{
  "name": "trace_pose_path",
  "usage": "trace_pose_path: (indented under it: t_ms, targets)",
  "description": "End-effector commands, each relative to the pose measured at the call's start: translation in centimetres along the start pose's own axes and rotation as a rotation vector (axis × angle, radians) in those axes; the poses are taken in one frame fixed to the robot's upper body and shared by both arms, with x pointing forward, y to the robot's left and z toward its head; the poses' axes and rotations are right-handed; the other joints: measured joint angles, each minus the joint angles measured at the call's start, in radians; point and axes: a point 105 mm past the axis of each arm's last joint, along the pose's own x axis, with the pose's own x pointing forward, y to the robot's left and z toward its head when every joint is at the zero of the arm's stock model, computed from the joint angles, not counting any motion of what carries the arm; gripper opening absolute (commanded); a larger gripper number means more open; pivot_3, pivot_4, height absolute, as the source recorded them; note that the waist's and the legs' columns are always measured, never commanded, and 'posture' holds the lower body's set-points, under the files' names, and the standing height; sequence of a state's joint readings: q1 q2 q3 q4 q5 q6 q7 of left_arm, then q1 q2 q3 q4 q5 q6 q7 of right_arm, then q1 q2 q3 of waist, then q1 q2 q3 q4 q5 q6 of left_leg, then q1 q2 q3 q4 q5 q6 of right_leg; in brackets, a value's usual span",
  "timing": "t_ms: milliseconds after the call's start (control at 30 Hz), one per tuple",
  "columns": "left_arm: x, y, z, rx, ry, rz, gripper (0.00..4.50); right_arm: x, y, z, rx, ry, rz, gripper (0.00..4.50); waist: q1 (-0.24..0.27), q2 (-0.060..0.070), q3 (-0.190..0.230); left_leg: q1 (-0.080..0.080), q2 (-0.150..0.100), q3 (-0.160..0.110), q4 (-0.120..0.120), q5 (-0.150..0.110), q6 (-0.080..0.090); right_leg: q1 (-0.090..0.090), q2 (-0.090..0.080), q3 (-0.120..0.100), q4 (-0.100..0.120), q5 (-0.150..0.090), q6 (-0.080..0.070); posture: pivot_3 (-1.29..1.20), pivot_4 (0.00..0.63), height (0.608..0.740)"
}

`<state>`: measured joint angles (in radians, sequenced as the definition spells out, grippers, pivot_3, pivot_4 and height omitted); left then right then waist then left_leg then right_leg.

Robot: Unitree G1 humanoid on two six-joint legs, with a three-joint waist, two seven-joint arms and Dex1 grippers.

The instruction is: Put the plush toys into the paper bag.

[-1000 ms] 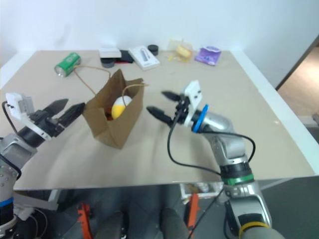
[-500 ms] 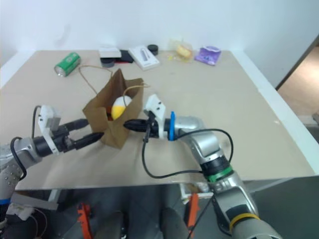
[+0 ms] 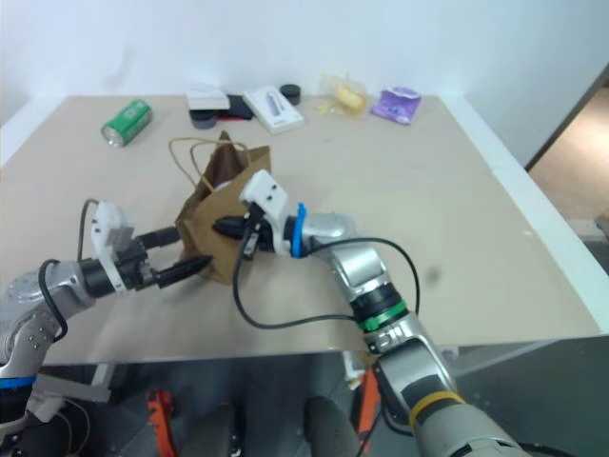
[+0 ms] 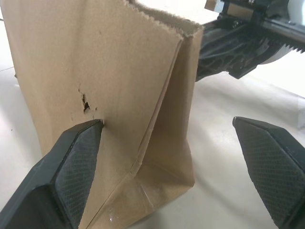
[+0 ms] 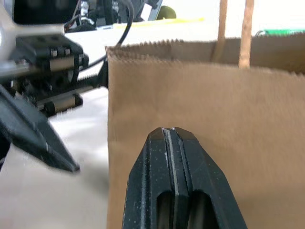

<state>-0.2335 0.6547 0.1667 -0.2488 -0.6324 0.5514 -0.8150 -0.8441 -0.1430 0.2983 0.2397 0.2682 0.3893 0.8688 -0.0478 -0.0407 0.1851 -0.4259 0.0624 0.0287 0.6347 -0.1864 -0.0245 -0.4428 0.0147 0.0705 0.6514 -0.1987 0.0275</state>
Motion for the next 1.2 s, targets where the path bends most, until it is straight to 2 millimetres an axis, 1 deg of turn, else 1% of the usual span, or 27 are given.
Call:
trace_pose_path:
  t_ms: [33,100,167,367,400,433,467,600,633,667,700,767,800,867,933,1000,1067,1100,1133,1167,1200]
  targets:
    - [0.8,1.0,1.2,0.090,-0.060,0.100,4.50,0.1,-0.1,2.6,-0.056,-0.070,-0.002,0.10,0.000,0.000,0.000,0.000,0.000,0.000,0.000,0.000,0.000,0.000,0.000,0.000,0.000,0.000,0.001,0.00,0.150,0.740]
    - [1.0,1.9,1.2,0.093,-0.096,0.177,4.50,0.2,-0.1,2.8,-0.058,-0.075,-0.002,0.10,0.000,0.000,0.000,0.000,0.000,0.000,0.000,0.000,0.000,0.000,0.000,0.000,0.000,0.001,0.001,0.00,0.150,0.740]
    - [1.4,2.1,1.1,0.092,-0.122,0.218,4.50,0.2,-0.1,2.8,-0.061,-0.076,-0.001,0.10,0.000,0.000,0.000,0.000,0.000,0.000,0.000,0.000,0.000,0.000,0.000,0.000,0.000,0.001,0.001,0.00,0.150,0.740]
    - [2.4,1.1,0.1,0.055,-0.142,0.229,4.50,0.2,0.0,3.3,-0.067,-0.086,0.004,0.10,0.000,0.000,0.000,0.000,0.000,0.000,0.000,0.000,0.000,0.000,0.000,0.000,0.000,0.001,0.002,0.00,0.150,0.740]
    - [2.4,1.0,0.1,0.051,-0.147,0.235,4.10,0.2,0.0,3.4,-0.067,-0.088,0.006,0.00,0.000,0.000,0.000,0.000,0.000,0.000,0.000,0.000,0.000,0.000,0.000,0.000,0.000,0.001,0.002,0.00,0.150,0.740]
    - [2.4,1.1,0.1,0.048,-0.152,0.241,3.91,0.2,0.0,3.4,-0.067,-0.090,0.007,0.00,0.000,0.000,0.000,0.000,0.000,0.000,0.000,0.000,0.000,0.000,0.000,0.000,0.000,0.001,0.002,0.00,0.150,0.740]
    - [2.4,1.1,0.2,0.046,-0.156,0.244,3.51,0.2,0.1,3.5,-0.068,-0.090,0.008,0.00,0.000,0.000,0.000,0.000,0.000,0.000,0.000,0.000,0.000,0.000,0.000,0.000,0.000,0.002,0.002,0.00,0.150,0.740]
    - [2.3,1.4,0.5,0.041,-0.162,0.250,1.62,0.0,0.0,3.5,-0.070,-0.089,0.008,0.00,0.000,0.000,0.000,0.000,0.000,0.000,0.001,0.000,0.000,0.000,0.000,0.000,0.000,0.002,0.002,0.00,0.150,0.740]
    - [2.2,1.4,0.6,0.040,-0.163,0.251,1.30,-0.1,0.0,3.5,-0.071,-0.088,0.007,0.00,0.000,0.000,0.000,0.000,0.000,0.000,0.001,0.000,0.000,0.000,0.000,0.000,0.000,0.002,0.002,0.00,0.150,0.740]
    - [2.1,1.5,0.6,0.039,-0.165,0.252,0.82,-0.3,-0.1,3.5,-0.072,-0.089,0.006,0.00,0.000,0.000,0.000,0.000,0.000,0.000,0.001,0.000,0.000,0.000,0.000,0.000,0.000,0.002,0.002,0.00,0.150,0.740]
    - [1.9,1.6,0.8,0.041,-0.166,0.252,0.42,-0.9,-0.3,3.7,-0.071,-0.092,0.005,0.00,0.000,0.000,0.000,0.000,0.000,0.000,0.001,0.000,0.000,0.000,0.000,0.000,0.000,0.002,0.002,0.00,0.150,0.740]
    - [1.6,1.7,1.1,0.042,-0.172,0.249,0.08,-2.0,-0.6,4.1,-0.071,-0.100,0.003,0.00,0.000,0.000,0.000,0.000,0.000,0.000,0.001,0.000,0.000,0.000,0.000,0.000,0.000,0.002,0.002,0.00,0.150,0.740]
    - [1.4,1.7,1.3,0.037,-0.178,0.238,0.08,-2.9,-0.8,4.5,-0.065,-0.109,0.009,0.00,0.000,0.000,0.000,-0.001,0.000,0.000,0.001,0.000,0.000,0.000,0.000,0.000,0.000,0.002,0.002,0.00,0.150,0.740]
    - [1.2,1.2,2.0,0.028,-0.190,0.182,0.08,-5.5,-1.0,5.5,-0.054,-0.128,0.038,0.00,0.004,0.000,0.000,-0.001,0.000,-0.001,0.001,0.000,0.000,0.000,0.000,0.000,0.000,0.001,0.002,0.00,0.150,0.740]
    - [1.0,0.5,2.8,0.011,-0.210,0.118,0.08,-8.6,-1.2,6.6,-0.035,-0.136,0.075,0.00,0.006,0.000,0.000,-0.002,-0.001,-0.001,0.001,0.000,0.000,0.000,-0.001,-0.001,0.000,0.001,0.003,0.00,0.150,0.740]
    - [0.9,-0.4,3.4,-0.001,-0.213,0.032,0.08,-11.7,-1.8,7.9,-0.017,-0.135,0.090,0.00,0.006,0.000,0.000,-0.002,-0.002,-0.001,0.001,0.000,0.000,0.000,-0.002,-0.001,0.000,0.000,0.003,0.00,0.150,0.740]
    - [0.7,-1.6,3.5,-0.017,-0.194,-0.067,0.08,-14.3,-1.9,9.0,0.005,-0.122,0.123,0.00,0.004,0.001,0.000,-0.002,-0.003,-0.001,0.001,0.000,0.000,0.000,-0.003,0.000,-0.001,-0.001,0.003,0.00,0.150,0.740]
    - [0.7,-2.2,3.5,-0.025,-0.180,-0.118,0.00,-15.4,-1.7,9.4,0.013,-0.109,0.147,0.63,0.003,0.001,0.001,-0.002,-0.003,0.000,0.001,0.000,0.000,0.000,-0.003,0.000,-0.001,-0.001,0.002,0.00,0.150,0.740]
    - [0.6,-2.9,3.5,-0.033,-0.164,-0.172,0.00,-16.4,-1.6,9.8,0.017,-0.094,0.166,0.75,0.003,0.001,0.001,-0.002,-0.003,0.000,0.000,0.000,0.000,0.000,-0.002,0.000,-0.001,-0.002,0.002,0.00,0.150,0.740]
    - [0.5,-4.0,3.0,-0.035,-0.115,-0.257,0.00,-17.5,-1.6,10.6,0.013,-0.083,0.177,1.31,0.003,0.001,0.001,-0.002,-0.003,0.000,0.000,0.000,0.001,0.000,-0.002,0.000,-0.001,-0.002,0.002,0.00,0.150,0.740]
    - [0.4,-4.7,2.4,-0.028,-0.064,-0.317,0.00,-18.2,-1.5,11.1,0.009,-0.075,0.185,1.67,-0.003,0.001,0.001,-0.002,-0.003,-0.001,0.000,-0.001,0.001,0.000,-0.002,0.000,-0.001,-0.002,0.001,0.00,0.150,0.740]
